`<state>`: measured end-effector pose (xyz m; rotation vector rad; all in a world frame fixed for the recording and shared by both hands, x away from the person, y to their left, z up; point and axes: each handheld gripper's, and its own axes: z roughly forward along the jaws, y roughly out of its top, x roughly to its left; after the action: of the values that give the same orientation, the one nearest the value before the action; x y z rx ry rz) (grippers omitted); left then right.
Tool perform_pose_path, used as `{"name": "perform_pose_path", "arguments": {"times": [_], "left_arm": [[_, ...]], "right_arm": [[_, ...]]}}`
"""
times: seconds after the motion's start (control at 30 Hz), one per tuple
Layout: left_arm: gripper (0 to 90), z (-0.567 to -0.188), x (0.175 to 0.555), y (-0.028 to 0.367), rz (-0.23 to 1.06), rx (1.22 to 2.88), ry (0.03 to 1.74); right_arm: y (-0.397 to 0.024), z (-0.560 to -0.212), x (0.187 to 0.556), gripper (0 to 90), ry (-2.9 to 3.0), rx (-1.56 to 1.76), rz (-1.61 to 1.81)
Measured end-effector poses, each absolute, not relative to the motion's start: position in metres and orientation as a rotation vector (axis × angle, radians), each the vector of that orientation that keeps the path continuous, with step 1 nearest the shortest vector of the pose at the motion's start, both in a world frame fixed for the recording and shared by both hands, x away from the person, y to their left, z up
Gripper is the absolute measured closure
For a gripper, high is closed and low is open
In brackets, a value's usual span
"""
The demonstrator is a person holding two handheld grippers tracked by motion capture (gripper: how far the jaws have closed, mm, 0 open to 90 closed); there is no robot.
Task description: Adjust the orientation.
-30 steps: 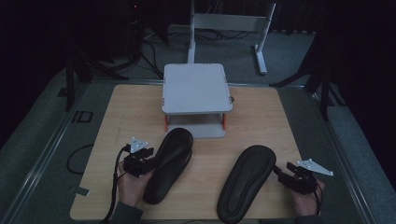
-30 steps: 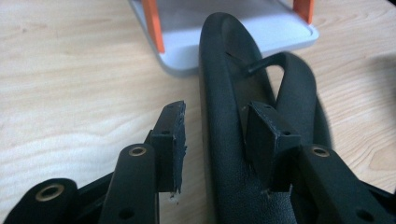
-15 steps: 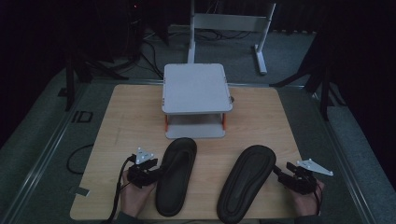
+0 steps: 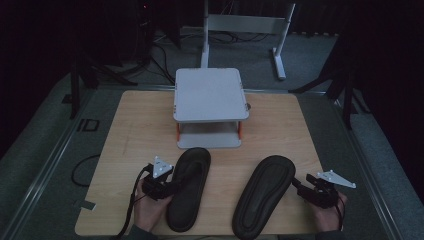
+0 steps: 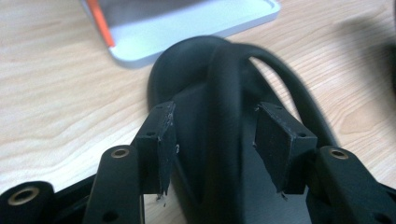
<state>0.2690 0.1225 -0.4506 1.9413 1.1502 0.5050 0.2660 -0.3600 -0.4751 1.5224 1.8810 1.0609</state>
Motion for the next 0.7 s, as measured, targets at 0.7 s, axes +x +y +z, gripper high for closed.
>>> {"name": "perform_pose_path", "arguments": {"times": [0.7], "left_arm": [[44.8, -0.438, 0.266, 0.067, 0.495, 2.002, 0.970]], "right_arm": [[-0.349, -0.475, 0.264, 37.1, 1.939, 1.485, 1.051]]}}
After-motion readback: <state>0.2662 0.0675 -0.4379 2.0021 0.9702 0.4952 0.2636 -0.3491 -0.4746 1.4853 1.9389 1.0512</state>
